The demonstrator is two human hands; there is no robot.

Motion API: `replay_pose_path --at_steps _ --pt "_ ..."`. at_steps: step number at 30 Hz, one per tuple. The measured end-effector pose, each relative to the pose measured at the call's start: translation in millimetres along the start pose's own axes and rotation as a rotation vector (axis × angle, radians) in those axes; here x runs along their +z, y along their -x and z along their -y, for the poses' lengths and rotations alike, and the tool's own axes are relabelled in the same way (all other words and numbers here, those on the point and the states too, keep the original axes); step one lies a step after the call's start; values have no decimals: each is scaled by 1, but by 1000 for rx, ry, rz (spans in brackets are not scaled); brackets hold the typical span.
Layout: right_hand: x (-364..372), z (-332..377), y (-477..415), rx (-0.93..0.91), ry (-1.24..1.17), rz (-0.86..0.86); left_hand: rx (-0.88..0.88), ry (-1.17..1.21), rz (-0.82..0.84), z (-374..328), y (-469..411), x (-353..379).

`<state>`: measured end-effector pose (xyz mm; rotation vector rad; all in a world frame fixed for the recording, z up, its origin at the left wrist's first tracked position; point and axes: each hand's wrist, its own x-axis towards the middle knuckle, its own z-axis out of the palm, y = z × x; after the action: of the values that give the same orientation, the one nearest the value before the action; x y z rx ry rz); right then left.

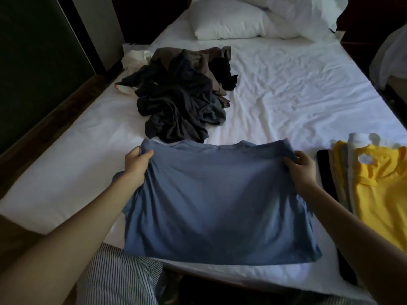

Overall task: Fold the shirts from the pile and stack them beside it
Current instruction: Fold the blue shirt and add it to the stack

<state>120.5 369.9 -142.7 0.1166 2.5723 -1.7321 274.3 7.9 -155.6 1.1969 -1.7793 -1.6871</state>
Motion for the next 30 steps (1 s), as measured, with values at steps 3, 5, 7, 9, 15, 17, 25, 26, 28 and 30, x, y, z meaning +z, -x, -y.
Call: replay_pose_path --at_steps 3,5,7,9,15,17,25,26,28,30 --pt "3 -5 8 -39 275 -108 148 -322 -83 -2 12 10" --pt "10 4 23 -279 442 -190 378 -637 -188 -7 26 22" --pt "24 10 45 -649 544 -64 794 -775 -145 -7 52 43" --pt "41 -8 62 -936 719 129 1065 -896 139 3 81 71" --pt "35 -41 67 -682 918 381 869 -1307 601 36 104 110" --pt "19 -48 61 -580 901 330 815 -1279 443 35 89 107" --pt "-26 -68 89 -430 382 -375 653 -1372 316 24 93 119" --pt "-30 -66 88 -266 238 -416 645 -1367 309 16 97 126" --pt "-38 -63 81 -31 71 -372 708 -1295 310 -1 110 145" --pt "-47 -63 73 -9 111 -275 860 -1140 352 -19 131 173"
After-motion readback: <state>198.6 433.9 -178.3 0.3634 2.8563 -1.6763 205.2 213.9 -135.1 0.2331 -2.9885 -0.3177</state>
